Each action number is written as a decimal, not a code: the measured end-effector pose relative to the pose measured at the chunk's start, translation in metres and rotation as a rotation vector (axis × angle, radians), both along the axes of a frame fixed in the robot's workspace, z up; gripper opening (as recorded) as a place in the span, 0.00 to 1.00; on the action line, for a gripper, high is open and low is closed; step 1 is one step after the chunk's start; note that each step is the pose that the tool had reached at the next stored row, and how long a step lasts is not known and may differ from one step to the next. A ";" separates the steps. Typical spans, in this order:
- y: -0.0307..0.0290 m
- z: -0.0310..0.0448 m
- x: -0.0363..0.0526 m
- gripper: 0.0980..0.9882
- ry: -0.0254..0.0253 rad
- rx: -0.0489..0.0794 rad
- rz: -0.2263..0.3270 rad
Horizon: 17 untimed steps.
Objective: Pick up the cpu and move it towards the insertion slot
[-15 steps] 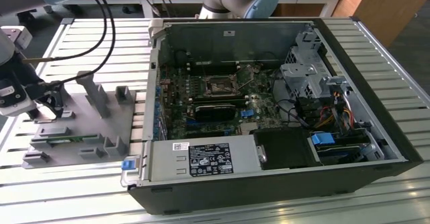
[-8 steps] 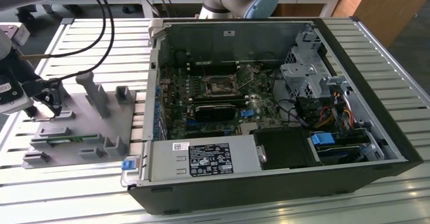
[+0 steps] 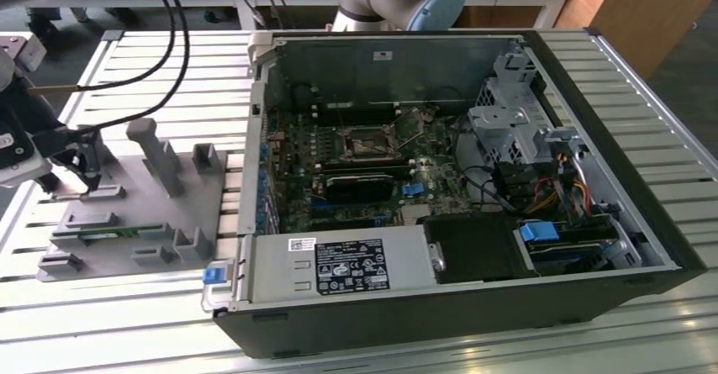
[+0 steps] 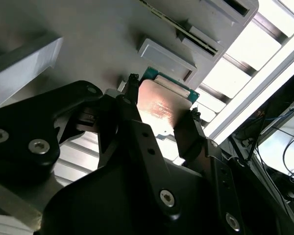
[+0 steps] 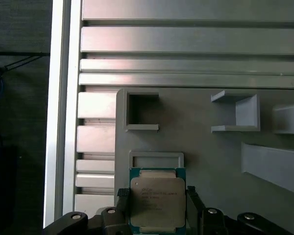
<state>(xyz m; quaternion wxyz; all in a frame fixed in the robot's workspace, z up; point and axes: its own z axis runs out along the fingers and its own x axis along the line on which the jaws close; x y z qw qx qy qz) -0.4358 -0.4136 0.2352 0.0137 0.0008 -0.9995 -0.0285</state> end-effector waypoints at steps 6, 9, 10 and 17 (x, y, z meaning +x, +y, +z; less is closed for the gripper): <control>0.0000 0.0076 0.0000 0.50 0.0000 0.000 0.000; 0.0000 0.0115 0.0000 0.50 0.0001 0.000 0.000; 0.0000 0.0128 0.0000 0.50 0.0001 0.000 0.000; 0.0000 0.0209 0.0000 0.50 0.0000 0.000 0.000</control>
